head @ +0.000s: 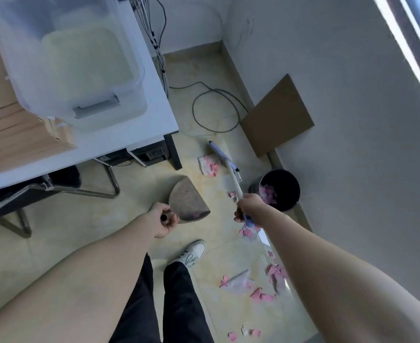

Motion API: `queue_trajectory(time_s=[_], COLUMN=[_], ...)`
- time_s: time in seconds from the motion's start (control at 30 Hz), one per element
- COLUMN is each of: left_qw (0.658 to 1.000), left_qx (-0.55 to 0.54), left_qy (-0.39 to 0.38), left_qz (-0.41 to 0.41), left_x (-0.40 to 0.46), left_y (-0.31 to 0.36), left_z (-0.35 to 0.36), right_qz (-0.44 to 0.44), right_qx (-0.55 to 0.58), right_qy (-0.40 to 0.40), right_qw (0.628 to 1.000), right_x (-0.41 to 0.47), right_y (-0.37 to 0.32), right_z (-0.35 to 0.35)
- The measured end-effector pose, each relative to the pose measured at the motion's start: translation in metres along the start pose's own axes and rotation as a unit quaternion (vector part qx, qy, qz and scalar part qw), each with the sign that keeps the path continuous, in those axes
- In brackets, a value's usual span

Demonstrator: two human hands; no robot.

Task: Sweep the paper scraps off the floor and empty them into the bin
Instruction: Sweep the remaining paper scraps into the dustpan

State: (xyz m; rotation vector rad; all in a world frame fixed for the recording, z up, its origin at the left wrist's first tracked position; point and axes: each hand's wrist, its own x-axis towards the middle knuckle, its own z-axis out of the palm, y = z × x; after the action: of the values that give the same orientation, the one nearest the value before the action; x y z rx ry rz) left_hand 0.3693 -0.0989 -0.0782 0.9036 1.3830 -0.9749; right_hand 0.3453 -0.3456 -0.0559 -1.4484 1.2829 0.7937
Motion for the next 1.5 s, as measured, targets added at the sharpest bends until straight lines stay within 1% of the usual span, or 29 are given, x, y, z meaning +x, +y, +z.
queue_trajectory(time_s=[0.07,0.13,0.23,0.33,0.4,0.47,0.5,0.57,0.67,0.77,0.83,0.93,1.03,1.13,1.23,1.3,1.33,1.5], left_qw=[0.998,0.988,0.956,0.927,0.92,0.908,0.905,0.907,0.894,0.879,0.878,0.869,0.854,0.846,0.83,0.815,0.801,0.769], left_qx=[0.067,0.149,0.287,0.363,0.37,0.375,0.373,0.372,0.406,0.433,0.442,0.448,0.477,0.49,0.522,0.544,0.562,0.609], left_qy=[0.019,0.03,0.057,0.081,0.11,0.15,0.158,0.154,0.131,0.152,0.145,0.163,0.142,0.14,0.117,0.108,0.104,0.095], left_qz=[-0.008,-0.017,0.012,0.048,0.067,0.113,0.127,0.125,0.136,0.131,0.111,0.133,0.152,0.155,0.155,0.168,0.178,0.168], left_x=[-0.01,-0.019,-0.023,-0.017,-0.013,-0.011,-0.009,-0.013,-0.014,-0.014,-0.014,-0.021,-0.021,-0.022,-0.028,-0.028,-0.027,-0.039], left_y=[0.007,0.013,0.019,0.019,0.014,0.008,0.004,-0.002,-0.005,-0.004,-0.003,-0.006,-0.013,-0.02,-0.023,-0.023,-0.023,-0.025], left_z=[-0.001,-0.002,-0.004,-0.006,-0.004,-0.001,-0.001,0.001,0.002,-0.004,-0.005,-0.008,-0.011,-0.014,-0.01,-0.006,-0.004,0.005], right_qz=[-0.006,0.011,0.024,0.033,0.037,0.048,0.055,0.066,0.073,0.083,0.09,0.098,0.101,0.1,0.112,0.106,0.105,0.107], right_qx=[-0.011,0.002,-0.021,-0.048,-0.058,-0.073,-0.07,-0.097,-0.193,-0.224,-0.242,-0.253,-0.257,-0.231,-0.183,-0.143,-0.114,0.003], right_qy=[-0.006,-0.024,-0.053,-0.07,-0.081,-0.096,-0.1,-0.091,-0.092,-0.107,-0.123,-0.143,-0.17,-0.163,-0.146,-0.127,-0.114,-0.059], right_qw=[1.0,1.0,0.998,0.996,0.994,0.992,0.991,0.989,0.974,0.965,0.958,0.952,0.946,0.954,0.966,0.976,0.981,0.992], right_x=[0.004,0.007,0.007,0.002,0.001,0.001,0.0,-0.001,-0.008,-0.022,-0.034,-0.046,-0.058,-0.064,-0.072,-0.081,-0.088,-0.111], right_y=[0.0,-0.001,-0.005,-0.006,-0.004,0.001,0.004,0.012,0.022,0.024,0.022,0.022,0.035,0.055,0.074,0.087,0.096,0.128], right_z=[0.0,0.002,0.004,0.002,0.0,-0.002,-0.004,-0.006,-0.011,-0.02,-0.027,-0.038,-0.05,-0.059,-0.065,-0.065,-0.064,-0.053])
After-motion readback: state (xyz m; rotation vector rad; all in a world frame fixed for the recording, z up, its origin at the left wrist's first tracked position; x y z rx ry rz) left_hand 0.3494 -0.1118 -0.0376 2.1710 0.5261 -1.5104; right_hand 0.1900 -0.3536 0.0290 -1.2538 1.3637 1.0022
